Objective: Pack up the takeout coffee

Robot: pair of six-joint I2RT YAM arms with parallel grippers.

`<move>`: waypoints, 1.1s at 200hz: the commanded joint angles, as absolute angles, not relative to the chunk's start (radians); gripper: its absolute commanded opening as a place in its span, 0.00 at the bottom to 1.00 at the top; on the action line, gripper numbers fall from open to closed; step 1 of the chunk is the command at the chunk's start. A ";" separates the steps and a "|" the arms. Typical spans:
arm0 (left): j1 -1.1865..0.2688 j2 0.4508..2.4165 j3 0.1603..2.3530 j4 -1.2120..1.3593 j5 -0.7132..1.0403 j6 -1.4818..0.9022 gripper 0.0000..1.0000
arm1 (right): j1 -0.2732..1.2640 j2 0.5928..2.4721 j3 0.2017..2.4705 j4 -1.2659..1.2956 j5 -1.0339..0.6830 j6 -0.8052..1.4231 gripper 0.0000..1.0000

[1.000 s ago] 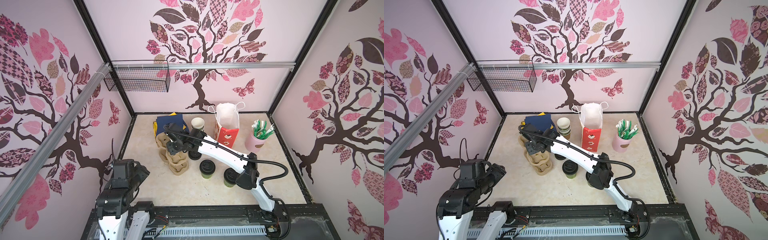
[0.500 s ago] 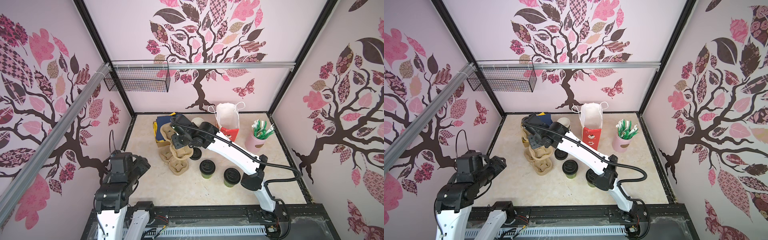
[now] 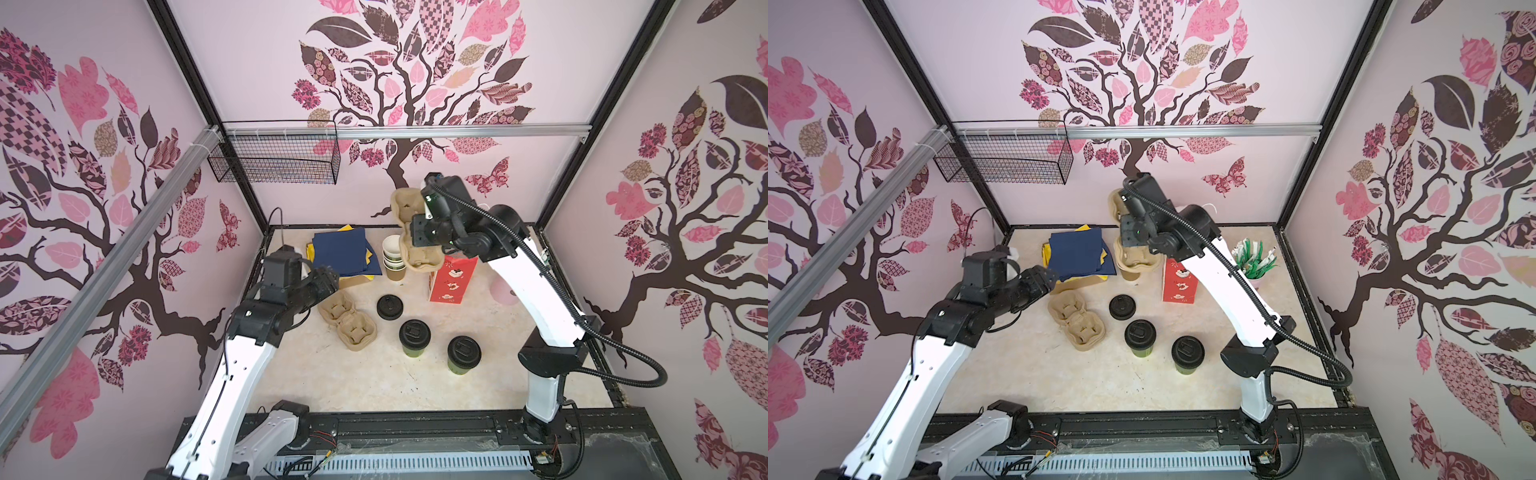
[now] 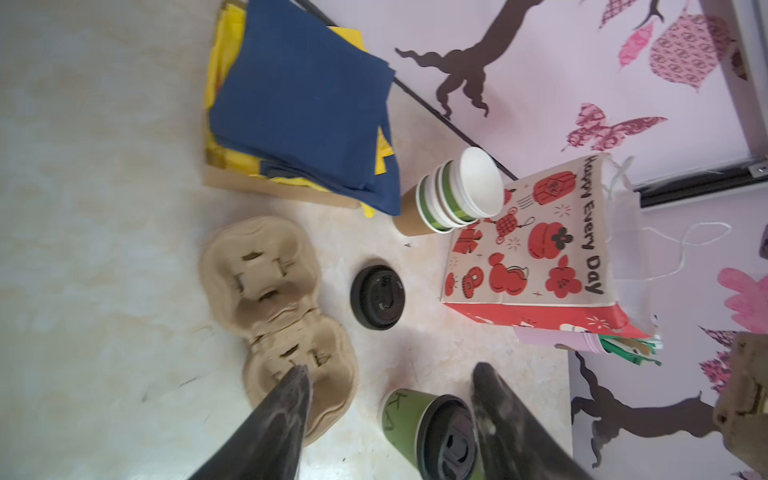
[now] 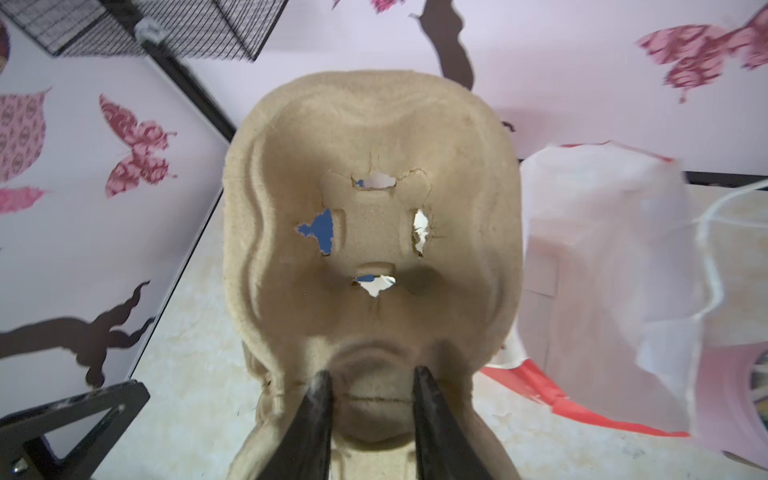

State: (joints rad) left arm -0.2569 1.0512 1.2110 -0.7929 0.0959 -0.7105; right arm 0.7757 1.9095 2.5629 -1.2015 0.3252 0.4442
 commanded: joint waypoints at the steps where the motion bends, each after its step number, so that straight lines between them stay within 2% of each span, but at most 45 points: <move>1: -0.299 1.134 1.305 -0.610 0.139 -0.706 0.66 | 0.719 1.859 2.587 -1.231 0.366 0.448 0.10; 39: -0.349 1.269 1.371 -0.442 0.242 -0.712 0.68 | 0.617 1.862 2.538 -1.128 0.410 0.429 0.10; 75: -0.415 1.404 1.466 -0.395 0.282 -0.698 0.69 | 0.560 1.917 2.530 -1.045 0.444 0.396 0.10; 167: -0.444 1.710 1.664 -0.211 0.439 -0.765 0.80 | 0.532 2.012 2.418 -0.894 0.514 0.325 0.09; 220: -0.476 1.863 1.790 -0.173 0.471 -0.781 0.81 | 0.504 2.012 2.343 -0.881 0.522 0.317 0.08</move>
